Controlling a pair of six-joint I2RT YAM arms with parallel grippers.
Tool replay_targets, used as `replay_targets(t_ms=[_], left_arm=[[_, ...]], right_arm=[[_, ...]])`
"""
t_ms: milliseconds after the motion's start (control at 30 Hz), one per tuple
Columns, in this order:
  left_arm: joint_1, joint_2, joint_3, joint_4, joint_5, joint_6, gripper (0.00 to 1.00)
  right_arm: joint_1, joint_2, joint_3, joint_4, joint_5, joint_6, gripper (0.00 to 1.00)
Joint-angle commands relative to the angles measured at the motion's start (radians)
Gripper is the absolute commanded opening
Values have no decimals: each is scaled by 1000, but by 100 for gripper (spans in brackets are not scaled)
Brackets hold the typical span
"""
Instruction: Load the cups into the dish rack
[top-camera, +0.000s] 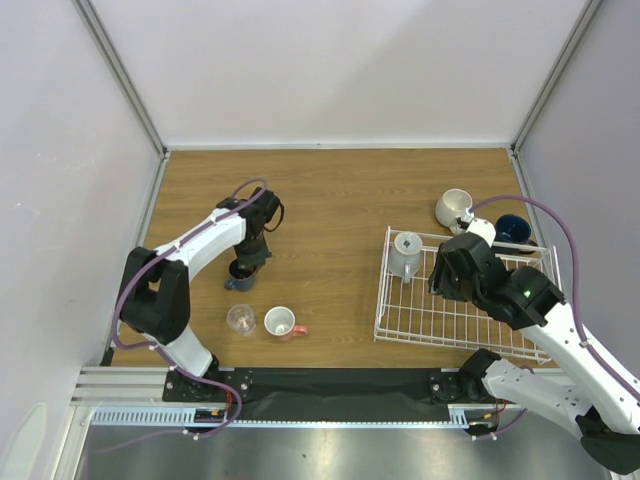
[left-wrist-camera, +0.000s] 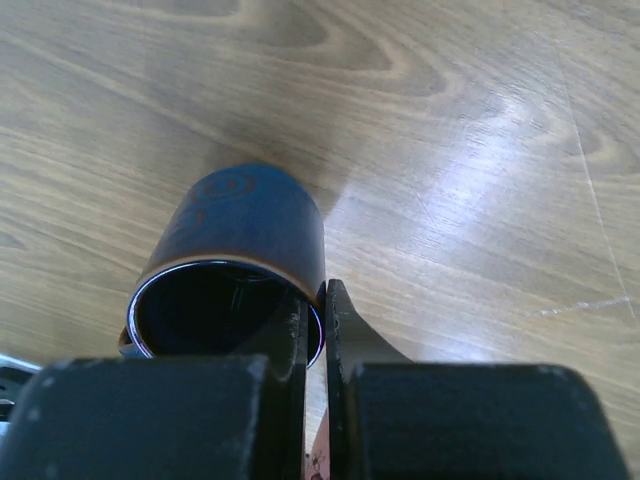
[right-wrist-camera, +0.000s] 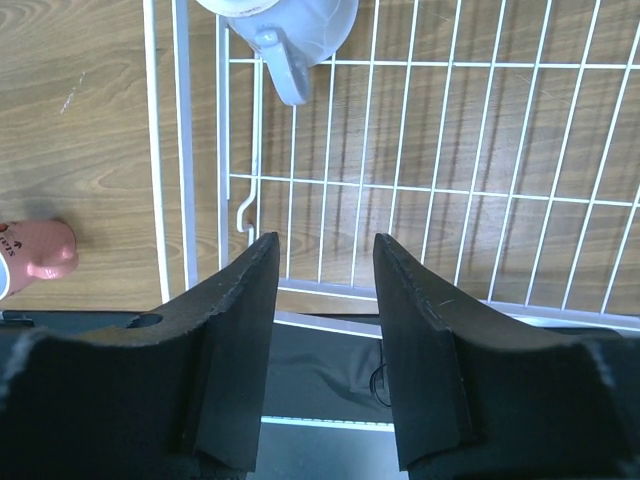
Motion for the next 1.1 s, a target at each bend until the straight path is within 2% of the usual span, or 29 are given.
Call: replay_targets(t_ms=[0, 100, 200, 233, 333, 367, 400, 433, 500, 533, 567, 600, 667, 733, 767, 800, 900, 933, 1000, 1067], left_arm=[[10, -55, 97, 4, -11, 63, 0], [3, -118, 164, 33, 43, 130, 0], [3, -216, 201, 112, 211, 156, 0], [3, -241, 205, 140, 212, 155, 0], [2, -331, 199, 291, 408, 106, 0], [3, -348, 194, 341, 539, 69, 0], [3, -371, 177, 390, 608, 42, 0], [3, -382, 159, 553, 678, 2, 0], [3, -398, 69, 763, 876, -189, 0], [0, -405, 35, 862, 925, -275, 0], [-4, -407, -1, 1087, 954, -446, 0], [-16, -407, -66, 1191, 988, -527, 0], [-33, -407, -119, 1388, 990, -724, 0], [-66, -401, -177, 1632, 956, -835, 0], [-78, -393, -199, 1716, 930, -939, 0], [-105, -388, -237, 1875, 902, -990, 0], [-176, -349, -291, 2119, 771, -1164, 0], [-199, -336, -300, 2158, 696, -1246, 0], [-269, -292, -292, 2215, 648, -1319, 1], [-299, -257, -253, 2216, 689, -1377, 0]], right_arm=[[4, -6, 40, 1, 0, 15, 49], [4, 0, 37, 16, -20, 7, 54], [4, 12, 37, 38, -32, -2, 59], [4, 15, 38, 38, -33, -6, 60], [4, 23, 46, 84, -67, -34, 65], [4, 25, 48, 98, -79, -42, 66], [2, 25, 52, 114, -124, -60, 68], [4, 23, 54, 156, -148, -71, 69], [4, 17, 57, 202, -210, -92, 71], [4, 8, 57, 231, -283, -118, 73], [4, 3, 57, 287, -318, -131, 75], [4, 0, 57, 317, -351, -140, 77], [4, -12, 58, 407, -467, -167, 81], [4, -14, 63, 488, -541, -178, 85], [4, -5, 71, 512, -602, -184, 85], [4, 1, 74, 536, -631, -184, 85], [2, 35, 81, 624, -733, -175, 90], [2, 40, 80, 663, -754, -180, 91], [5, 40, 81, 685, -765, -203, 93], [5, 31, 87, 704, -764, -226, 93]])
